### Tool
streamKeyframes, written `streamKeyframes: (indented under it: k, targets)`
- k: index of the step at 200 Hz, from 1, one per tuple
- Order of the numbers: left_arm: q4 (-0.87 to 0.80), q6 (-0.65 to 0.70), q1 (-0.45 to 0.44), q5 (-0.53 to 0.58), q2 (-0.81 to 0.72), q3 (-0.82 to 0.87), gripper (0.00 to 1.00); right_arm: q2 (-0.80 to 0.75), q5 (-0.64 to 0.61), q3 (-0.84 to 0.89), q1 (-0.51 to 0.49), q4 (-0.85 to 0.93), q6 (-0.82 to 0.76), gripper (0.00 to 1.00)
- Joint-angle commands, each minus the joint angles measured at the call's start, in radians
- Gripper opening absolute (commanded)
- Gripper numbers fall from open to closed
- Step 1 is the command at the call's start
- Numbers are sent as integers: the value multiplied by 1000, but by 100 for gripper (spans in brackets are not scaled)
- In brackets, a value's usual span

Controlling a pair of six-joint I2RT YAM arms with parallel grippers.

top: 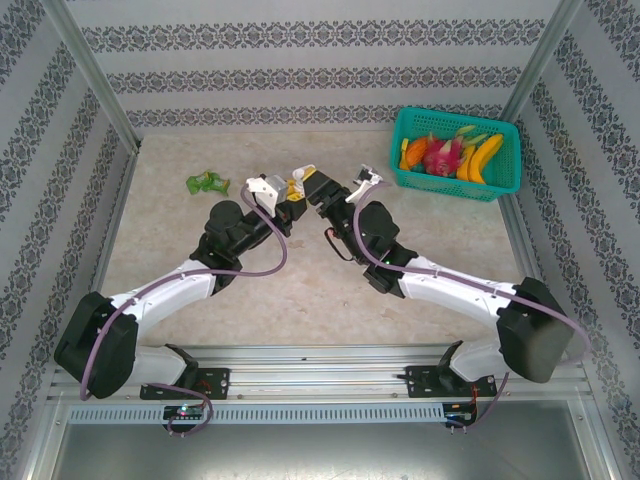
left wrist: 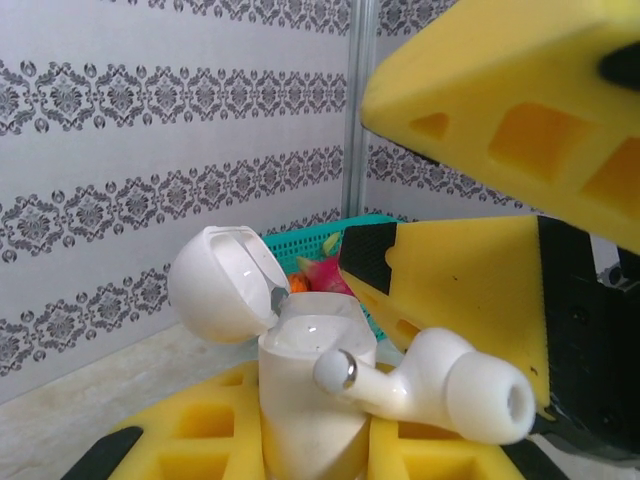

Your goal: Insert the wireless bluetooth earbuds into the charging case

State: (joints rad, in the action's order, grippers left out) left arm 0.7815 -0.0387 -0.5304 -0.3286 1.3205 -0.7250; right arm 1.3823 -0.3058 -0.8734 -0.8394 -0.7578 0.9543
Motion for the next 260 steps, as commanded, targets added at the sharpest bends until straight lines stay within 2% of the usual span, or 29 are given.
streamKeyframes:
  k: [1, 30, 58, 77, 113, 171, 260]
  targets:
    - [108, -5, -16, -39, -35, 29, 0, -61, 10, 14, 15, 78, -36, 56]
    - [120, 3, -16, -48, -41, 69, 0, -126, 29, 16, 23, 212, -47, 57]
    - [131, 5, -16, -61, -41, 97, 0, -196, 66, 20, 24, 412, -82, 57]
    - [129, 5, -17, -73, -41, 107, 0, -237, 118, 23, 24, 553, -144, 58]
    - [118, 0, -16, -108, -40, 118, 0, -310, 248, 73, 23, 690, -267, 59]
    - [99, -18, -16, -130, -47, 146, 0, -343, 264, 123, 14, 695, -262, 59]
    - [77, -24, -16, -136, -45, 151, 0, -236, 268, -2, -33, 677, -301, 58]
